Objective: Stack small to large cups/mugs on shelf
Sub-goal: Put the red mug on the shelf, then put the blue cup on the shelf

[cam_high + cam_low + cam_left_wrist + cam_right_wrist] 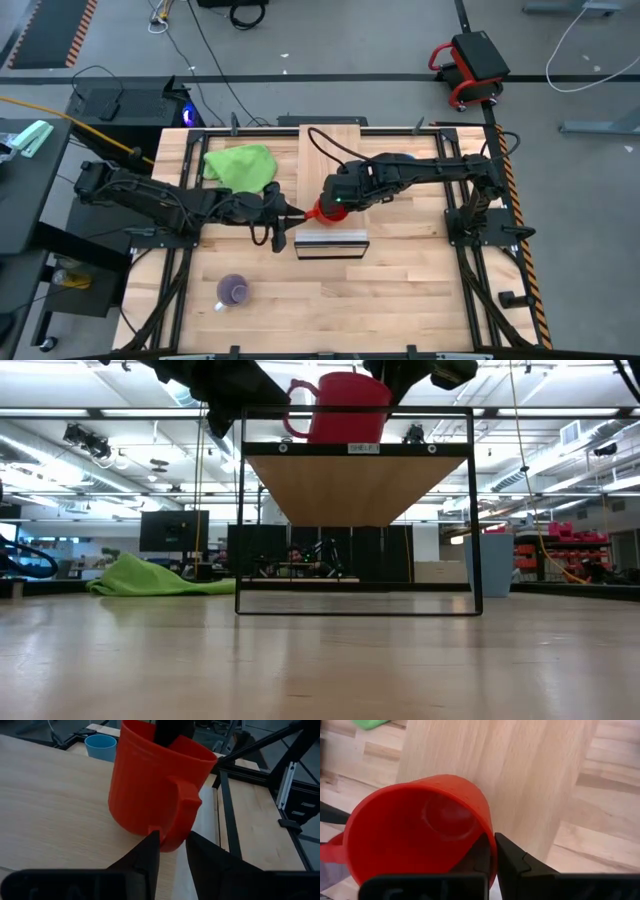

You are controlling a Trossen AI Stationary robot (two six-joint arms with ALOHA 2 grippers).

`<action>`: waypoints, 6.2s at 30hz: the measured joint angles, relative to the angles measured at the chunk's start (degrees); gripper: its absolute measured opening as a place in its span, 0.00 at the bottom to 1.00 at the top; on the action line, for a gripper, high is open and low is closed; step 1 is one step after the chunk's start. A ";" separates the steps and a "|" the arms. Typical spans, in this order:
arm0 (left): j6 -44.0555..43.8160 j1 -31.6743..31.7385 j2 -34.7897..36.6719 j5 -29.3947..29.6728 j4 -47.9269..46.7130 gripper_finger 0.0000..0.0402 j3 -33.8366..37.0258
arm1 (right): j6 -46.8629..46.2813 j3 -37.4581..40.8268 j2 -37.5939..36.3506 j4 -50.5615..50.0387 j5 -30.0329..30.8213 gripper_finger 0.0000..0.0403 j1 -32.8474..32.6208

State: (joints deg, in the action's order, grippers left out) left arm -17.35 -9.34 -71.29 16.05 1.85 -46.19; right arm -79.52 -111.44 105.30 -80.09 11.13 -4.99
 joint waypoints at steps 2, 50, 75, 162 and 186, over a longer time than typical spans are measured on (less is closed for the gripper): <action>-0.03 0.44 0.00 -0.01 -0.12 0.26 0.00 | 0.74 0.00 0.00 0.22 -0.10 0.08 -0.07; -3.03 0.94 -0.02 2.40 -6.12 0.25 0.00 | 7.77 1.29 -0.02 0.91 3.91 0.25 -4.82; -3.09 0.94 -0.02 2.40 -6.51 0.26 0.00 | 9.06 1.19 -2.08 1.33 6.83 0.25 -6.05; -23.51 3.86 8.02 17.85 -12.44 0.20 0.00 | 52.65 25.48 -21.59 -6.63 -4.55 0.23 48.52; -23.58 3.91 8.00 17.08 -14.21 0.19 0.00 | 52.13 48.61 -25.16 11.40 -6.86 0.23 49.26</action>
State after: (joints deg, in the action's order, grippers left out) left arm -40.93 -5.43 -63.29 33.13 -12.36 -46.19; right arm -27.39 -62.83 80.14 -68.69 4.26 44.26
